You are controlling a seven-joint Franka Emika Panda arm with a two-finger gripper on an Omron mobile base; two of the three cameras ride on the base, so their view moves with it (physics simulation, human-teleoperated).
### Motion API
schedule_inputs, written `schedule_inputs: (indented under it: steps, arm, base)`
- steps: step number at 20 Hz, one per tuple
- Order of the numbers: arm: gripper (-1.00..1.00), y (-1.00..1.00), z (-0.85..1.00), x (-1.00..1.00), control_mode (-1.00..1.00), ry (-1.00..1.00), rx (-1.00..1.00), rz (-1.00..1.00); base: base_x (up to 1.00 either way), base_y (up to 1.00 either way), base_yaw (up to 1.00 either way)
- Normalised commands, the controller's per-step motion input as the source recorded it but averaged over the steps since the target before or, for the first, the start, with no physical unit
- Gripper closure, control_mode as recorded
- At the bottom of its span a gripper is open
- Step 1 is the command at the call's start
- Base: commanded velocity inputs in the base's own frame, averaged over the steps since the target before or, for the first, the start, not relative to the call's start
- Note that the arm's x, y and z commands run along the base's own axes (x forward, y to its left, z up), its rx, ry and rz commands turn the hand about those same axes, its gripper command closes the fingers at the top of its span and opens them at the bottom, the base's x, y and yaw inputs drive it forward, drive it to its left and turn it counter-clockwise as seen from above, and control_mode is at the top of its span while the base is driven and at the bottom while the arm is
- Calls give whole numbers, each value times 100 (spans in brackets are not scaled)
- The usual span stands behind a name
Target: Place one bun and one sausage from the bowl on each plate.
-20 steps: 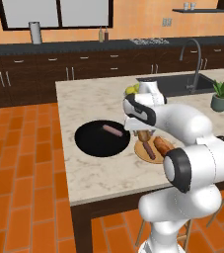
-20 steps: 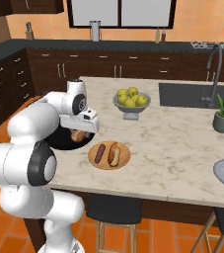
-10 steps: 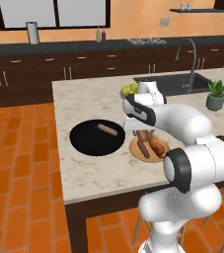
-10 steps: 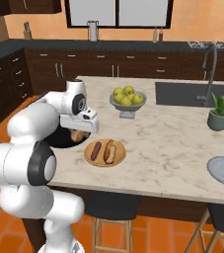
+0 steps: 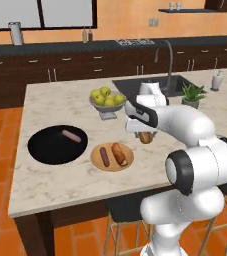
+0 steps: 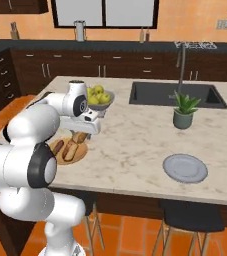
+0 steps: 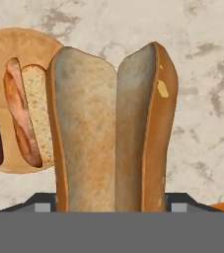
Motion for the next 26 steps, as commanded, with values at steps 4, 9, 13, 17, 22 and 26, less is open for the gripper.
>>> schedule_inputs:
  steps: [4,9,13,17,22,26]
  arm:
    - [100,0,0,0,100,0,0,0]
    - [100,0,0,0,100,0,0,0]
    - [100,0,0,0,100,0,0,0]
    - [100,0,0,0,100,0,0,0]
    - [100,0,0,0,100,0,0,0]
    - [100,0,0,0,100,0,0,0]
  base:
    - [-29,-82,0]
    - [-1,-63,0]
    - [6,-54,1]
    - [2,-61,0]
    - [0,-75,4]
    - [1,-46,1]
